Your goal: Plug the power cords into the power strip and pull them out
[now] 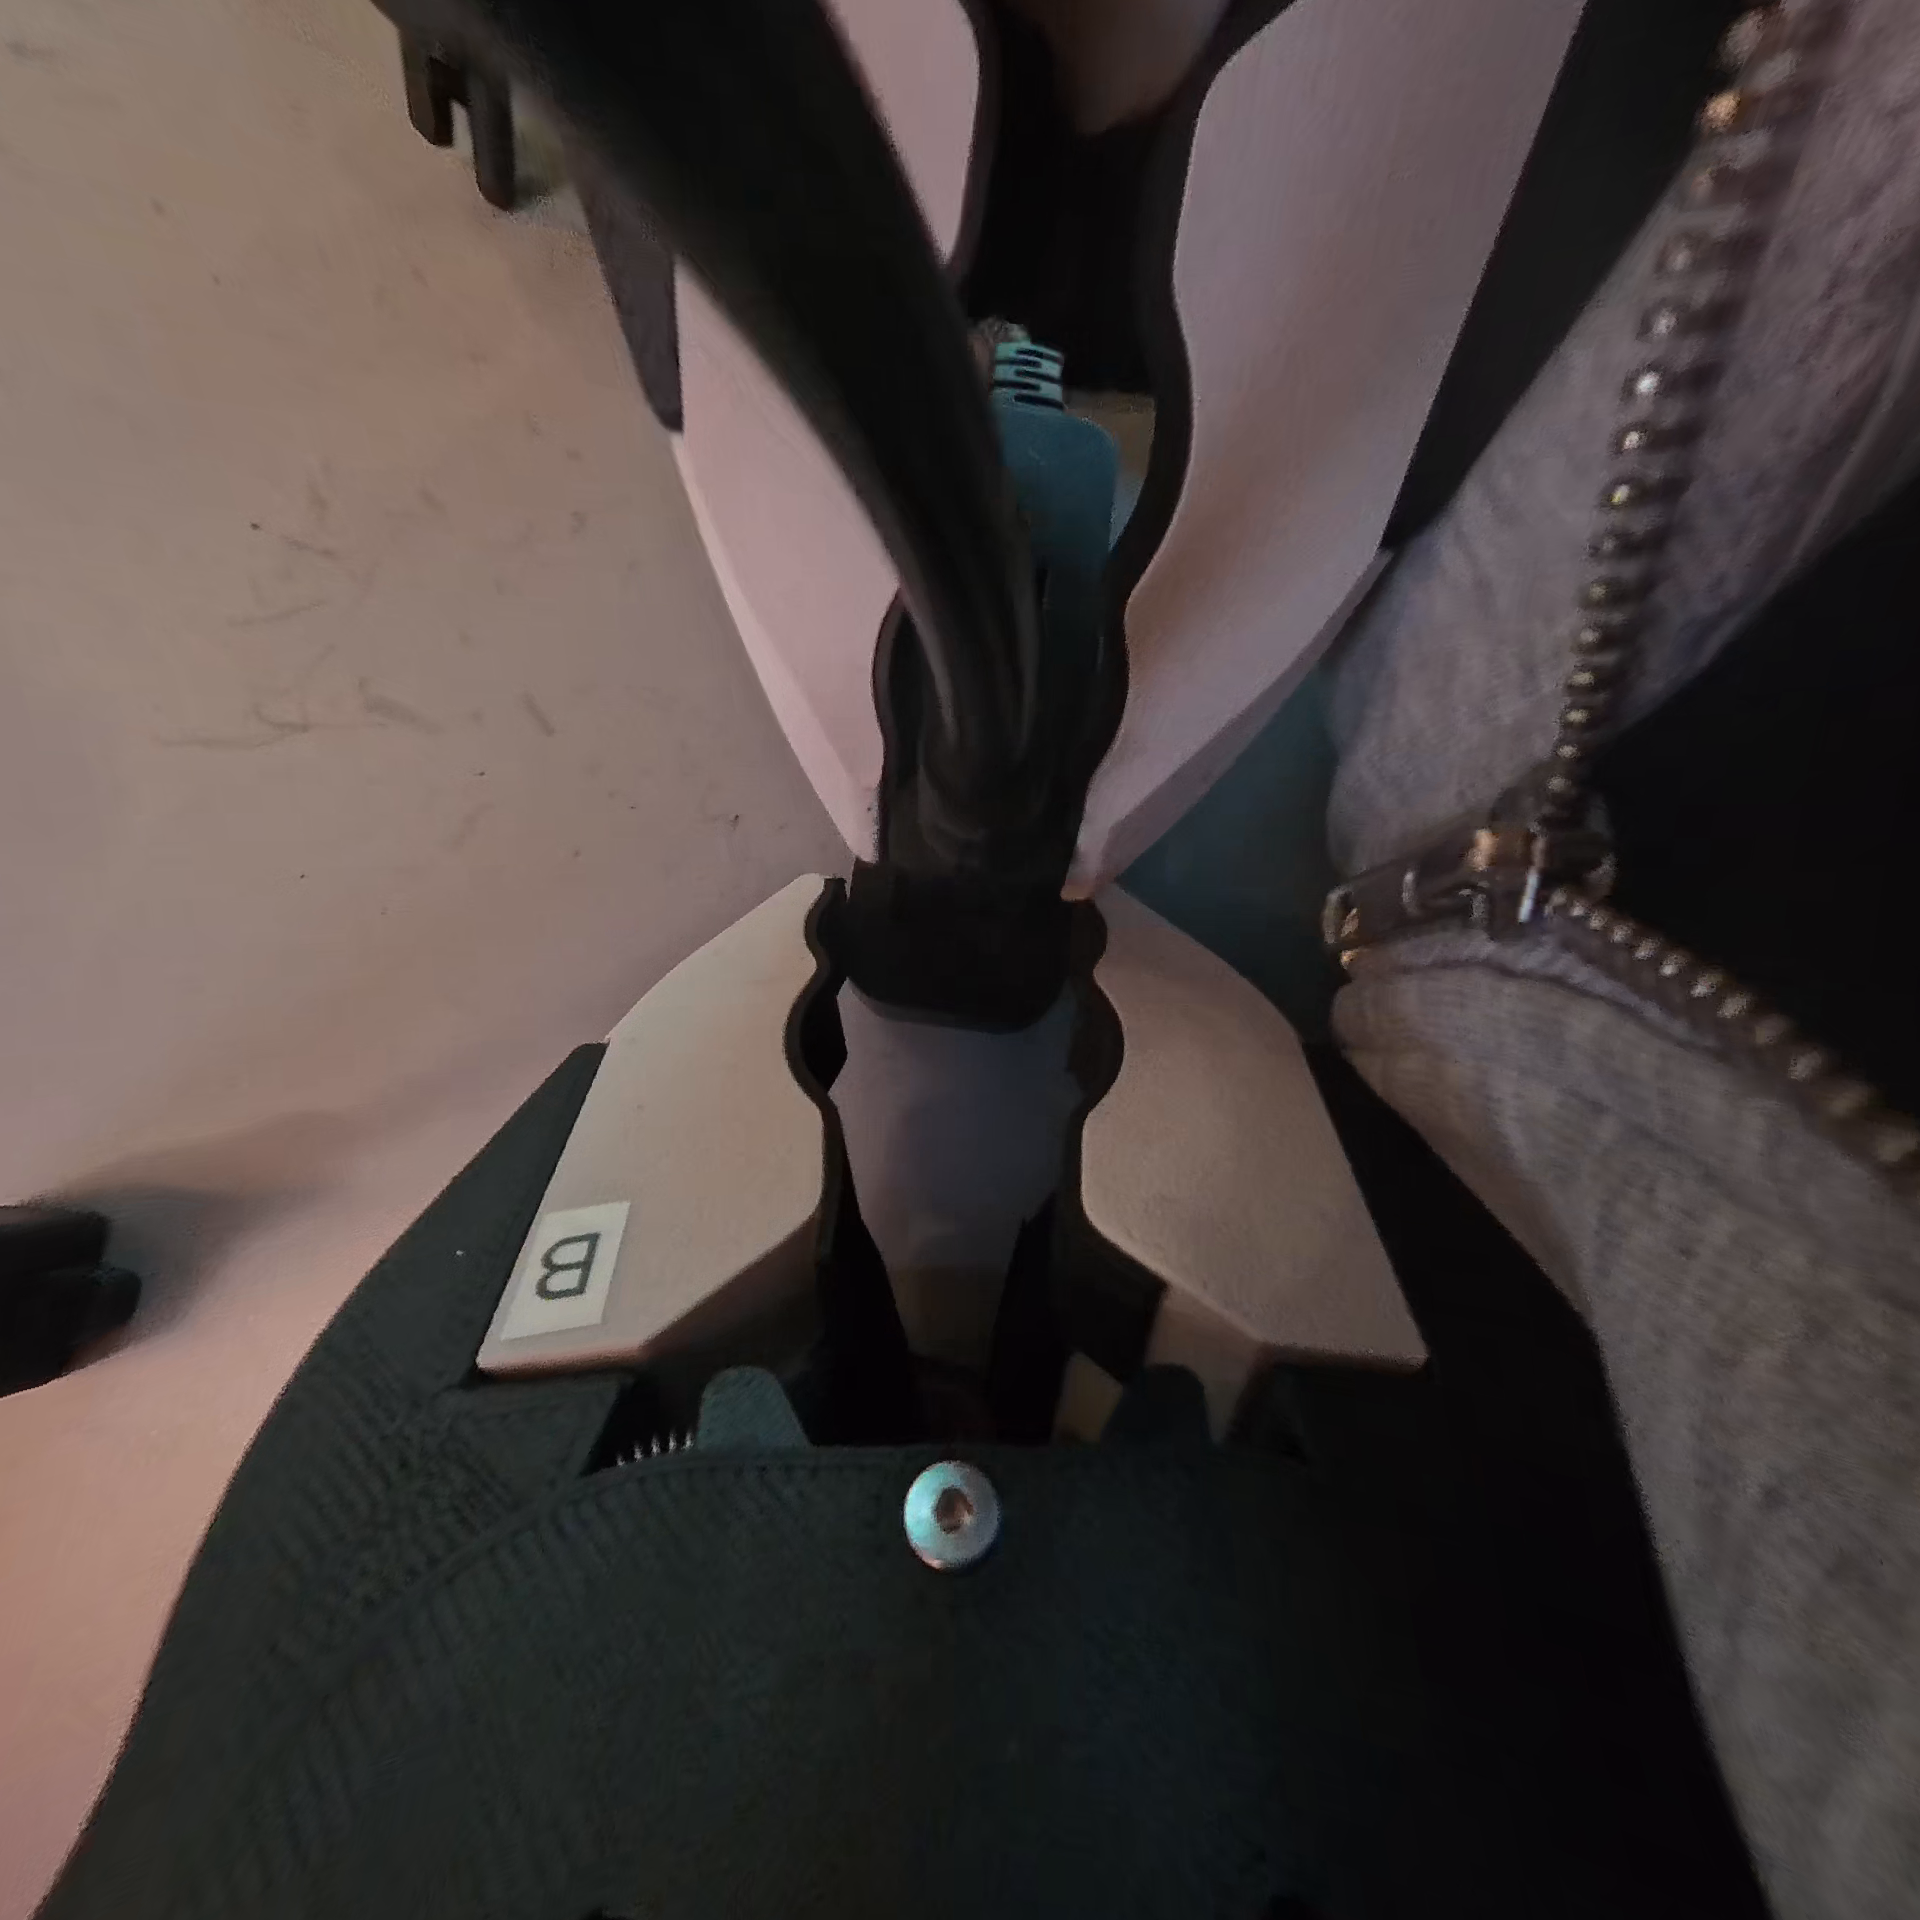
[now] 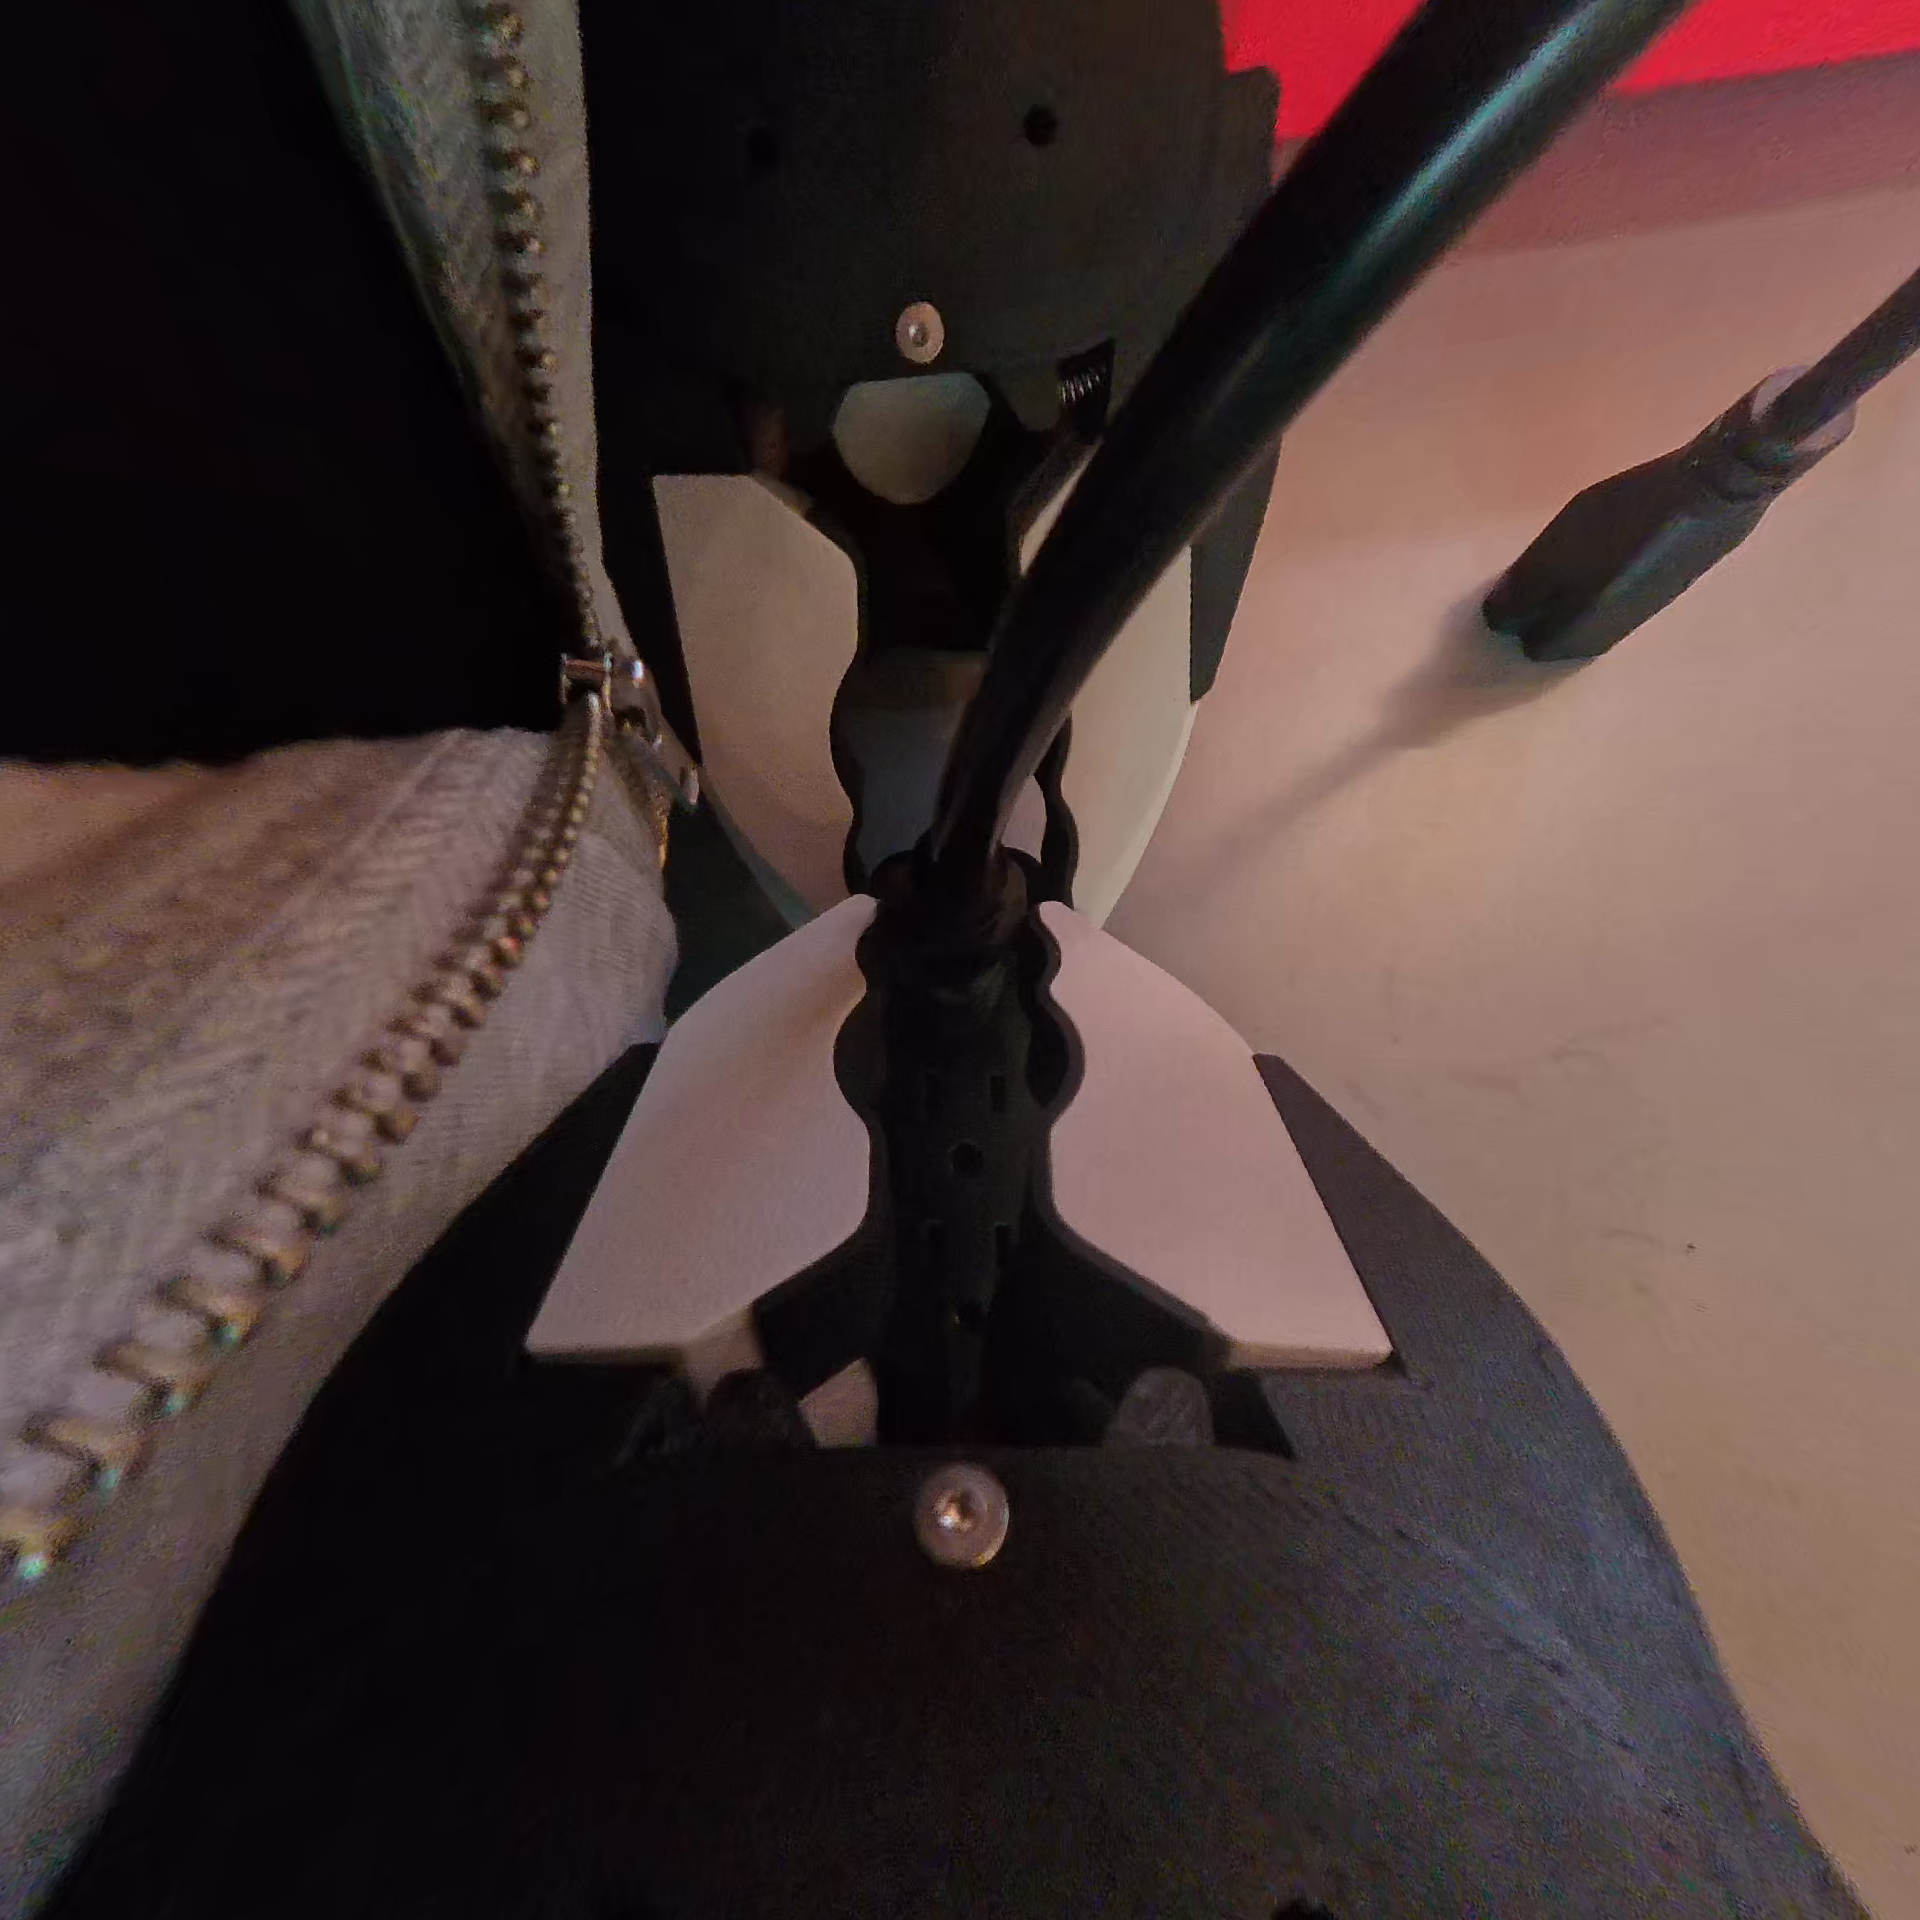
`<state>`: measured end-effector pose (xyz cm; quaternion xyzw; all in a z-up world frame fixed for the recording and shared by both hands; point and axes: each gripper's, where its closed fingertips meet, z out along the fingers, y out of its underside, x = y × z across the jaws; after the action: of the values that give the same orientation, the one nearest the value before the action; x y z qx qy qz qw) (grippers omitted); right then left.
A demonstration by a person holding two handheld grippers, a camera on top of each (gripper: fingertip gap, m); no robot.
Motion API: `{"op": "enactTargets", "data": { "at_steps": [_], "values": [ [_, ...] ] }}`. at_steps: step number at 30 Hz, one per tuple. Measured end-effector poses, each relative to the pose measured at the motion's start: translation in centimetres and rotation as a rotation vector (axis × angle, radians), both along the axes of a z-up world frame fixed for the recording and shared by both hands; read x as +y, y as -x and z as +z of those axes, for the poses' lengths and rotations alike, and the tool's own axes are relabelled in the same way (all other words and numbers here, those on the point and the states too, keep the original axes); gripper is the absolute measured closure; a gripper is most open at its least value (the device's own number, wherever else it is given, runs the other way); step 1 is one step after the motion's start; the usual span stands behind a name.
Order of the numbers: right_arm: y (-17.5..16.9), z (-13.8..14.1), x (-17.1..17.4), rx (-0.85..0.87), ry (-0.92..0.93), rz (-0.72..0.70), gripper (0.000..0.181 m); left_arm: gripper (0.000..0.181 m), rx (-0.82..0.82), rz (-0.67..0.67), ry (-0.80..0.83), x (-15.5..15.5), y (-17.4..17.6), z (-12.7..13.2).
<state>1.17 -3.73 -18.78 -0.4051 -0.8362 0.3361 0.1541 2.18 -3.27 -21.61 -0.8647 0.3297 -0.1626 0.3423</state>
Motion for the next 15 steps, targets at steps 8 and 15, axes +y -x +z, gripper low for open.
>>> {"op": "enactTargets", "data": {
  "at_steps": [8,15],
  "values": [
    [0.18,0.02,-0.08,-0.001,0.021,-0.005,0.158,0.14,-0.001,-0.008,-0.009,0.04,0.07,0.03],
    [0.13,0.04,0.13,-0.004,0.0,0.0,0.158,0.14,0.001,0.003,-0.008,0.19,0.14,0.04]
  ]
}}
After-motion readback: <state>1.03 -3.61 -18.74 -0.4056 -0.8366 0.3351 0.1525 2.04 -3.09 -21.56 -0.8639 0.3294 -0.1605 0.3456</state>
